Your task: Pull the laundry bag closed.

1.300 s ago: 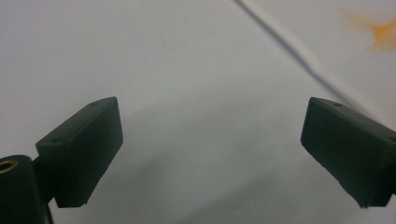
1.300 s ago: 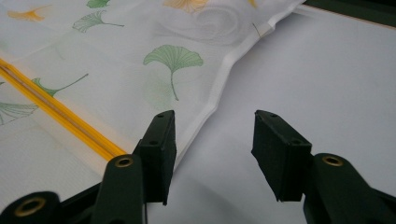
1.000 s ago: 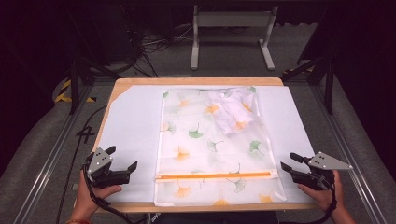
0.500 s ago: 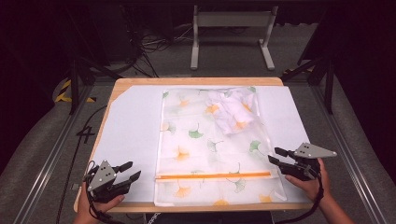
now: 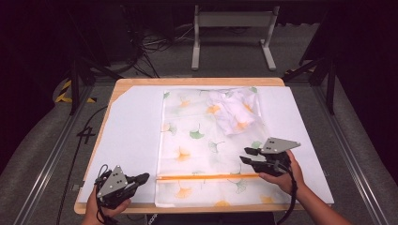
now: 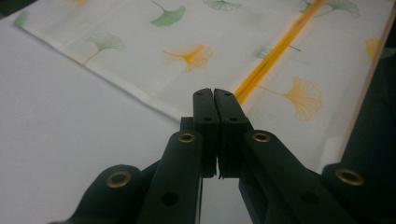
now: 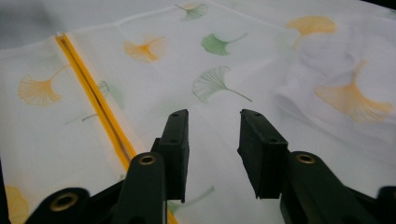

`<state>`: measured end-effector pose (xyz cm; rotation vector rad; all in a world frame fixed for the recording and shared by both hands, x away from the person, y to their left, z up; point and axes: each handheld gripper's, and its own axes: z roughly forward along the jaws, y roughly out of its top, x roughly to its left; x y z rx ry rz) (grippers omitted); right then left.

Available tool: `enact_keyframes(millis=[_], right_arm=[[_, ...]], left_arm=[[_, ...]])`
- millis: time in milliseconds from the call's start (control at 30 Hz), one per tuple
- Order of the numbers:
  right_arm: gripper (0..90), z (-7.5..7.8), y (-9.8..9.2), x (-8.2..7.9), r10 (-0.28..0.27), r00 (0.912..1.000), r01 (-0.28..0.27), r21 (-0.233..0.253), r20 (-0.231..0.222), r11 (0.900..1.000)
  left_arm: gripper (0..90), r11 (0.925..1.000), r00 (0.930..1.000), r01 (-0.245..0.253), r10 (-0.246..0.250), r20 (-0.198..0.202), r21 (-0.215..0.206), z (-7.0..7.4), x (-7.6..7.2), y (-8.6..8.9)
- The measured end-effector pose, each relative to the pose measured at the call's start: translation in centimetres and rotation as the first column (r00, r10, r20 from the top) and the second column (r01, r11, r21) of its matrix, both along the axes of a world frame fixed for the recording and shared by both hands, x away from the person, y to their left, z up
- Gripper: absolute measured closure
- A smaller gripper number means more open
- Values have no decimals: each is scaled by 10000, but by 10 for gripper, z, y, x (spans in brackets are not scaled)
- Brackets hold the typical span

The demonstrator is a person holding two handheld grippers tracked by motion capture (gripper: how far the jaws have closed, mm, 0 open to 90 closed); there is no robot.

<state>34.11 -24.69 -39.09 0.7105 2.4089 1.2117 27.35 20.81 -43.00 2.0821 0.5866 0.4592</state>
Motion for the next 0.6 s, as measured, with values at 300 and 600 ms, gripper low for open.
enact_keyframes(millis=[300, 600], right_arm=[[677, 3, 62, 8, 1423, 9898, -1425, -135, -111, 9897], [719, 2, 122, 14, 2837, 9588, -2842, -520, -177, 9574]], left_arm=[[900, 9994, 9988, 307, -300, -388, 172, -8, -4, -7], [891, 9962, 9969, 465, -415, -665, 742, -15, -8, -17]])
